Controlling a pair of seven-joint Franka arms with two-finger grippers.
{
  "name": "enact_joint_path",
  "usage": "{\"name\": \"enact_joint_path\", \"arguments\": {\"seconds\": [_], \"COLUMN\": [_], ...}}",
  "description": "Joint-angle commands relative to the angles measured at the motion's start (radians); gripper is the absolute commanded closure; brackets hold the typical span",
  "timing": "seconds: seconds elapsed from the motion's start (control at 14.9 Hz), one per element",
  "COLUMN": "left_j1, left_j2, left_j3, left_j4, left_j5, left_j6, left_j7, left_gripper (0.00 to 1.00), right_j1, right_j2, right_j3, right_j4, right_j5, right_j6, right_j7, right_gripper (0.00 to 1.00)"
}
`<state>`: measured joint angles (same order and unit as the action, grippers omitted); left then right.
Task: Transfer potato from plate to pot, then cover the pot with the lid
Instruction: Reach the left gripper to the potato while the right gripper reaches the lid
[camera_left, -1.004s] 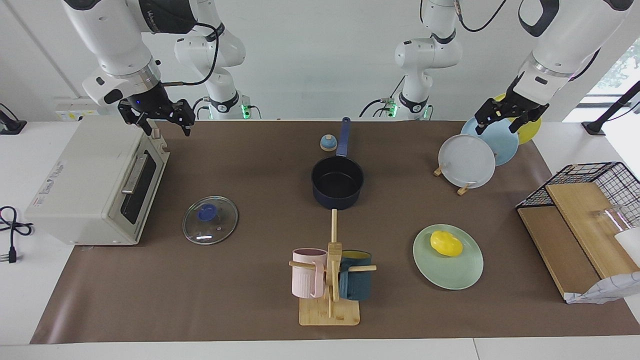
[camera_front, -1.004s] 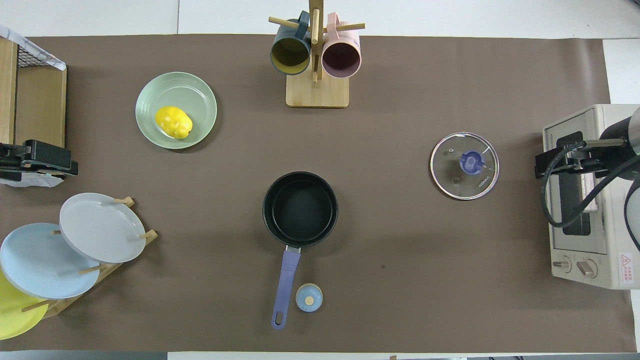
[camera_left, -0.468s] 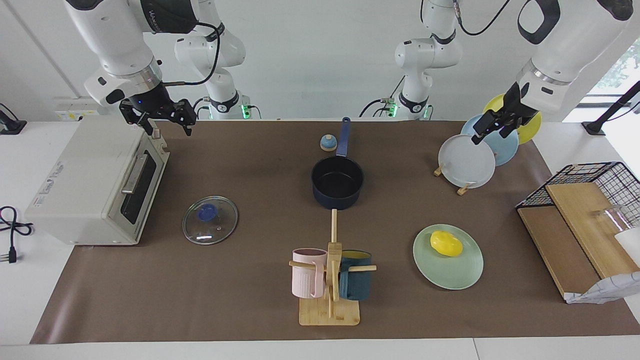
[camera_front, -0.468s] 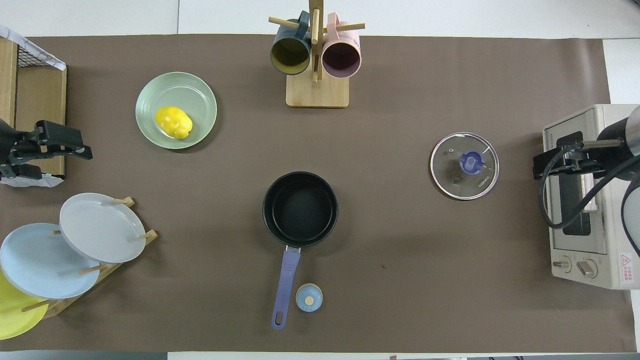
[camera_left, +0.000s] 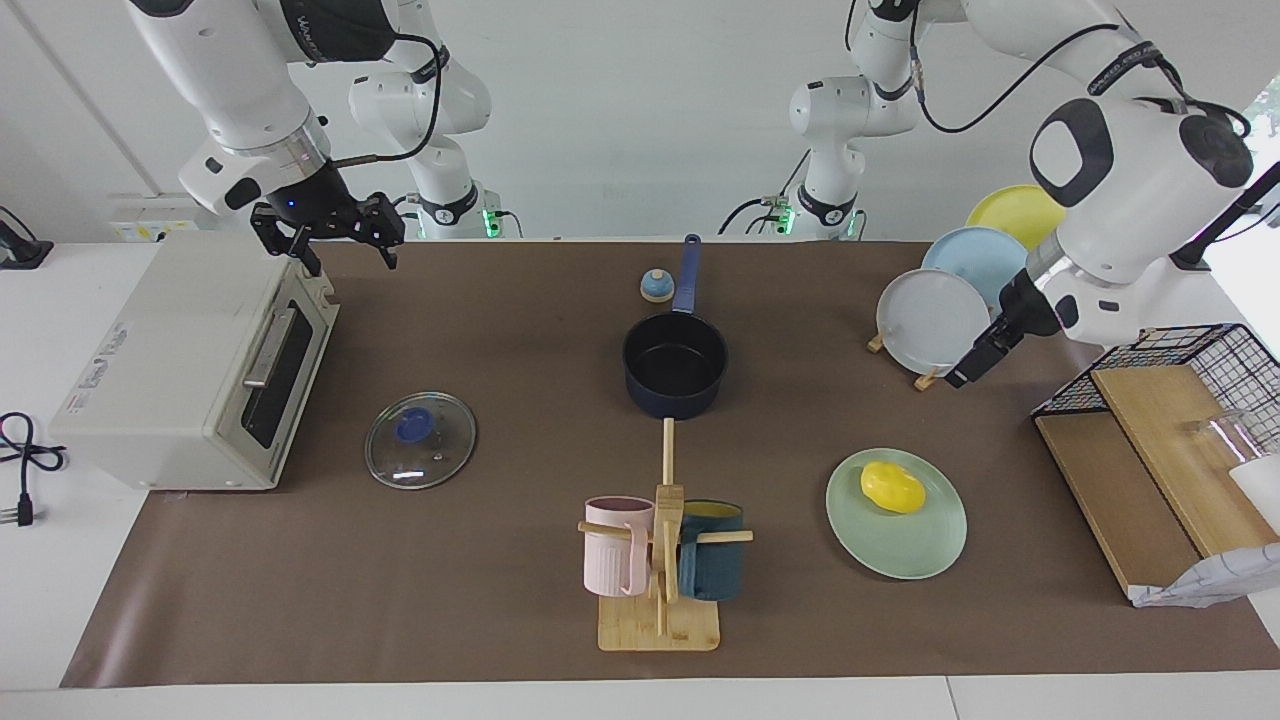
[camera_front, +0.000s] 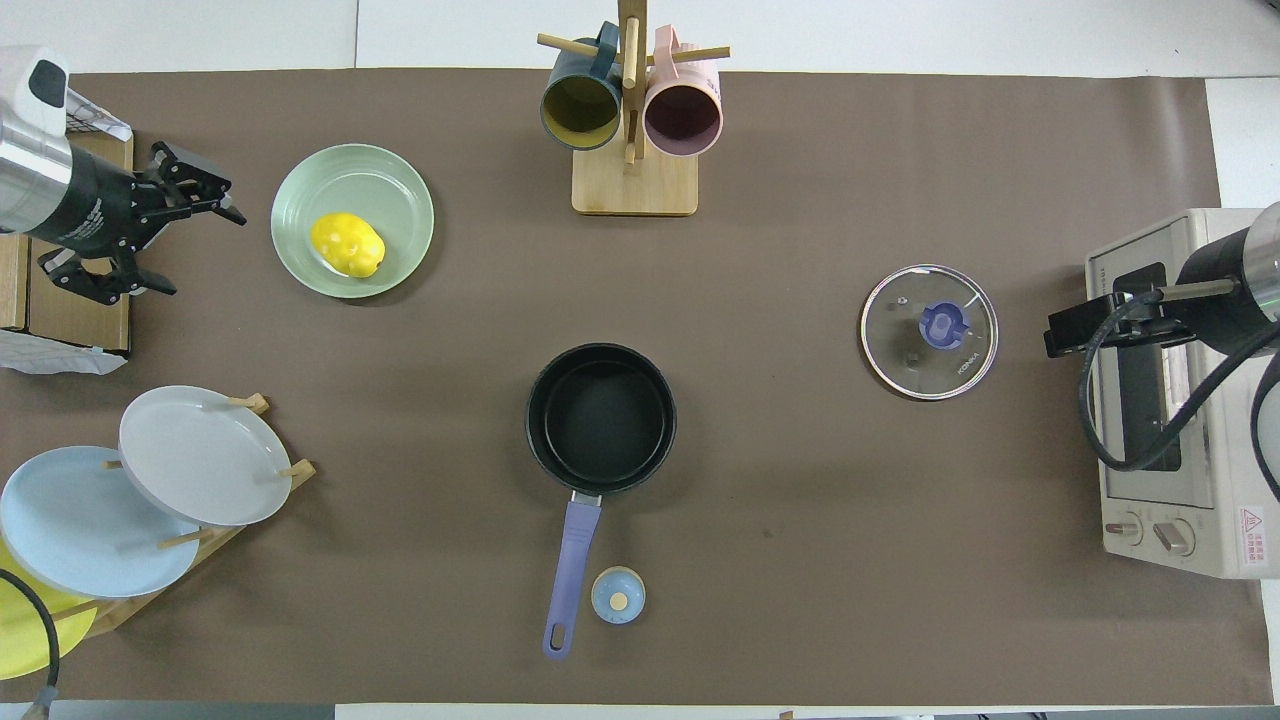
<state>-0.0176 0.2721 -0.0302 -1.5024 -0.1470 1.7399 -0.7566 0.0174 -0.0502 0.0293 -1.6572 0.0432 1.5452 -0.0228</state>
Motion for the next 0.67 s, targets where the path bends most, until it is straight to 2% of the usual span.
{"name": "enact_joint_path", "arguments": {"seconds": [0.0,0.27,0.4,0.6], "left_j1": [-0.022,-0.030,-0.068,-0.082], "left_j2": [0.104,0.186,0.241,0.266], "left_j3": [-0.004,-0.002,-0.002,-0.004], "left_j4": [0.093,0.102,0.103,0.091], "left_j5": [0.015,0.061,0.113,0.144], "left_j6": [0.033,0.115,0.165,0.211], "left_j7": [-0.128,-0.225,-0.282,-0.320], "left_gripper": [0.00,0.00,0.00,0.00], "right_j1": [-0.008,-0.007,-0.005,0.018], "right_j2": [0.010,0.091,0.131,0.150], "right_j3": [0.006,0.006,0.008,0.008], "right_j4": [-0.021,-0.021,-0.022,-0.090], "right_j5": [0.018,0.017,0.015,0.012], "right_j6": [0.041,0.113,0.162,0.280], "right_j7": [-0.086,-0.184,-0.235,-0.236], "right_gripper": [0.00,0.00,0.00,0.00]}}
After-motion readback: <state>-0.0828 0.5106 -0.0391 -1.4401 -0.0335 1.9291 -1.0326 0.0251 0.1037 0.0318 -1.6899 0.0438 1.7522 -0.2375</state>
